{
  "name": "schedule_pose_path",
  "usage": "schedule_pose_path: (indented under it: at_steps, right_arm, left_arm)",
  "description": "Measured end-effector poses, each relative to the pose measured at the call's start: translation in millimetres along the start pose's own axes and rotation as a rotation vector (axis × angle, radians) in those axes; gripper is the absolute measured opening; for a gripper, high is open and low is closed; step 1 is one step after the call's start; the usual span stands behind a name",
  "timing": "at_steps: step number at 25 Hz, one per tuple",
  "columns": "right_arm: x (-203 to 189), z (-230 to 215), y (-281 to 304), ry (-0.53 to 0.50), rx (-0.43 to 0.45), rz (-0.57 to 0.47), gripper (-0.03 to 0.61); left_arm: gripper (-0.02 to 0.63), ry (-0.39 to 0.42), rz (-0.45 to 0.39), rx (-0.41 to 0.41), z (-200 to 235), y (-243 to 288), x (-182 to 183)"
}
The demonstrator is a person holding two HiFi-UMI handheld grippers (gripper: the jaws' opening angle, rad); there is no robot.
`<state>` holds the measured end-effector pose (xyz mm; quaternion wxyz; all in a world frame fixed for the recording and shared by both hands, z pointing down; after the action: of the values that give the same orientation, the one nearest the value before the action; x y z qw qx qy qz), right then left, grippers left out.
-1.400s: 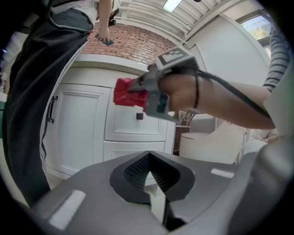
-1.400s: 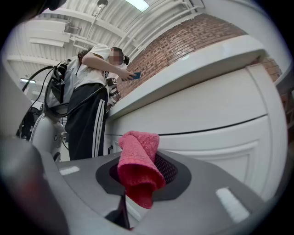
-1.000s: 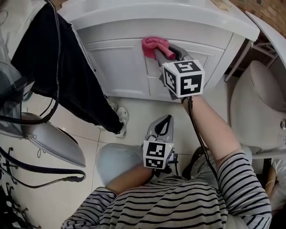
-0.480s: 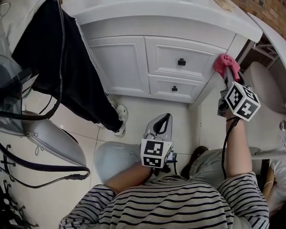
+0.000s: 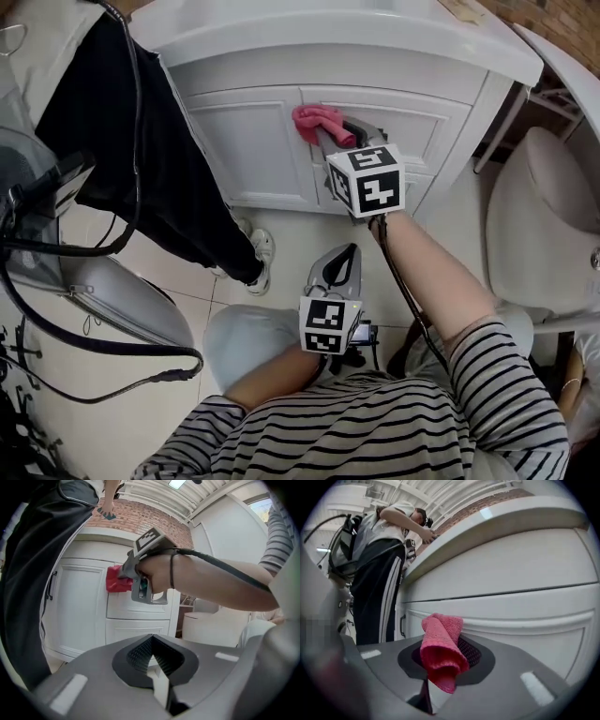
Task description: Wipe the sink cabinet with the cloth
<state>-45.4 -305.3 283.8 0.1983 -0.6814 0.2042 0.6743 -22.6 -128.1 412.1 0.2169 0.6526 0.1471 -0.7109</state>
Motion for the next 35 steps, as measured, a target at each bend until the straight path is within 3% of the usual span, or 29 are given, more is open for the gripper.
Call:
schedule_pose_path:
  at_steps: [3,11,16,21,24,28,30,35]
  right_arm:
    - [-5,-16,-2,-0.012,-0.027,0.017,0.094]
    - [-5,-103,-85,0.084,-0.199,-0.014,0.092]
    - [-14,-162,-136,0.118,-0.344,-0.006,0.097]
    - [-20,-188,-186,0.161,-0.5,-0.029,0.092]
    - [-31,-159,-172,0.209,-0.407,-0.035,0.092]
    - [-54,-76,-93,0.209,-0.106,-0.013,0.092]
    - [-65,-41,-52,0.17,-0.002,0.004,0.092]
    - [-83,-10,7,0.096,0.062,0.046,0.092]
  left_arm:
    - [-0.005,-0.009,0.006,0.012,5,0,-4]
    - [-0.006,-0.001,0.009,-0.03,-5,5,-2]
    - [-0.006,-0.005,0.001,-0.022,-5,3,-1]
    - [-0.006,-0.038,-0.008,-0.001,0,-1,4]
    - [-0.006,-0.049,-0.02,0.005,2,-1,8]
    - [-0.006,-0.037,-0.004,0.006,2,3,0]
    - [-0.006,-0.02,0.007,0.01,2,3,-5]
    - [-0.006,-0.015,0.023,0.03,10,4,-11]
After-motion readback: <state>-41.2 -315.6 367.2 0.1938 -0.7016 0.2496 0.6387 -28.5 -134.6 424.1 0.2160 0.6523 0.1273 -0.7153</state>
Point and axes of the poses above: the fingertips, and each gripper's own axes: y forward along the fingers, z to its left, x out of its top, the point moved 2 cm from there along -y, backward along the fingers, and after that the axes turned 8 degrees about -z, right-handed, at the moved point
